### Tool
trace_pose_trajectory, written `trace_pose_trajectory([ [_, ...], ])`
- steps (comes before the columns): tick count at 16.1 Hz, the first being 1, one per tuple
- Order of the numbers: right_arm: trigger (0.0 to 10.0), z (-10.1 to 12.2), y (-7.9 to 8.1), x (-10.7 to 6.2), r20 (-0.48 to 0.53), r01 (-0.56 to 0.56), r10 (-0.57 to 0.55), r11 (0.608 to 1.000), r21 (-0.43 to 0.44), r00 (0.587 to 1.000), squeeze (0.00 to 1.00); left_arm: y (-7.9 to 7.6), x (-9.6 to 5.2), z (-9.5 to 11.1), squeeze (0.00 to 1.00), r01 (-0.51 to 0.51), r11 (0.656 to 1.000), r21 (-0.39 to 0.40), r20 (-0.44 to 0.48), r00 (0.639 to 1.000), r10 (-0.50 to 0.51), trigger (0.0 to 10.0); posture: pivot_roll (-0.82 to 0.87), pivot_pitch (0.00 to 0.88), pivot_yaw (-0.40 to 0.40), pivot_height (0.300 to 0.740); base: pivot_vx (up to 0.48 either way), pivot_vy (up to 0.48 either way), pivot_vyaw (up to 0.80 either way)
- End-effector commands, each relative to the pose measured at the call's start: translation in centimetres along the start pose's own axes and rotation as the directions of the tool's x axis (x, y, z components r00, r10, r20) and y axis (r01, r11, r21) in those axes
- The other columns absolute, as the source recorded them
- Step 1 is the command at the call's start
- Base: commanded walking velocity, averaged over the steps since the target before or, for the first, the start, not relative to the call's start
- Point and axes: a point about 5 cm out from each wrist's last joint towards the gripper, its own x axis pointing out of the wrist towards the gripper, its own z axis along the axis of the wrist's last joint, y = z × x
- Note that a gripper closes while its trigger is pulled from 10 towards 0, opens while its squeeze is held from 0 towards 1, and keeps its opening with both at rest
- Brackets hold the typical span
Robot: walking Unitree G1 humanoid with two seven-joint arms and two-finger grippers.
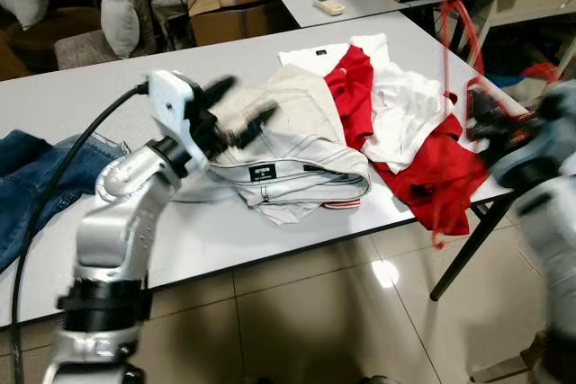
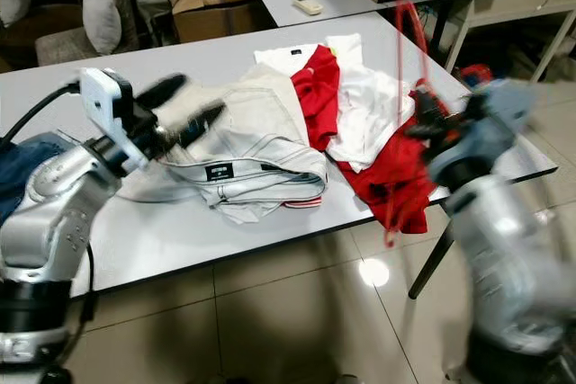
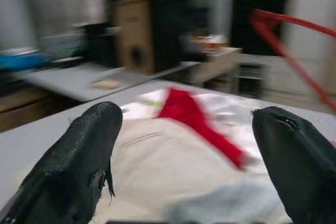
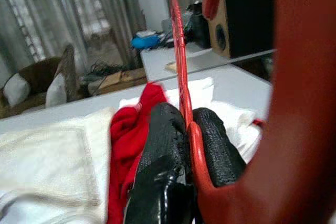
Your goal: Hang hanger
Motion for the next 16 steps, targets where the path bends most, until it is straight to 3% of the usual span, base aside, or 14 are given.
trace_pose_trajectory([
  [1,10.0,-0.1,0.5,-0.2,0.019,0.025,-0.025,1.0,-0.019,1.0,0.0,0.4,-0.4,-0.8,0.96,-0.081,0.997,0.011,-0.05,0.995,0.082,10.0,-0.16,0.0,0.085,0.74,0.0,0.0,0.0],
  [4,10.0,-1.6,1.6,-1.0,0.006,0.028,-0.028,0.998,-0.058,1.0,0.0,-0.7,-1.4,-2.8,0.96,-0.105,0.993,0.06,-0.143,0.983,0.113,10.0,-0.15,0.0,0.087,0.74,0.0,0.213,0.0],
  [9,10.0,-2.8,2.5,-1.8,-0.003,-0.001,0.001,0.98,-0.197,1.0,0.0,0.0,-2.6,-4.4,0.96,-0.174,0.981,0.088,-0.216,0.958,0.19,10.0,-0.15,0.0,0.08,0.74,0.0,0.376,0.0],
  [11,10.0,-3.3,3.1,-1.7,-0.006,-0.03,0.03,0.993,-0.111,1.0,0.0,-0.1,-2.6,-4.1,0.96,-0.188,0.977,0.099,-0.209,0.956,0.205,10.0,-0.14,0.0,0.068,0.74,0.0,0.388,0.0],
  [16,10.0,-3.6,3.2,-1.6,0.001,-0.03,0.03,0.993,-0.112,1.0,0.0,-0.7,-1.8,-4.2,0.96,-0.164,0.98,0.113,-0.208,0.961,0.184,10.0,-0.15,0.0,0.077,0.74,0.0,0.396,0.0],
])
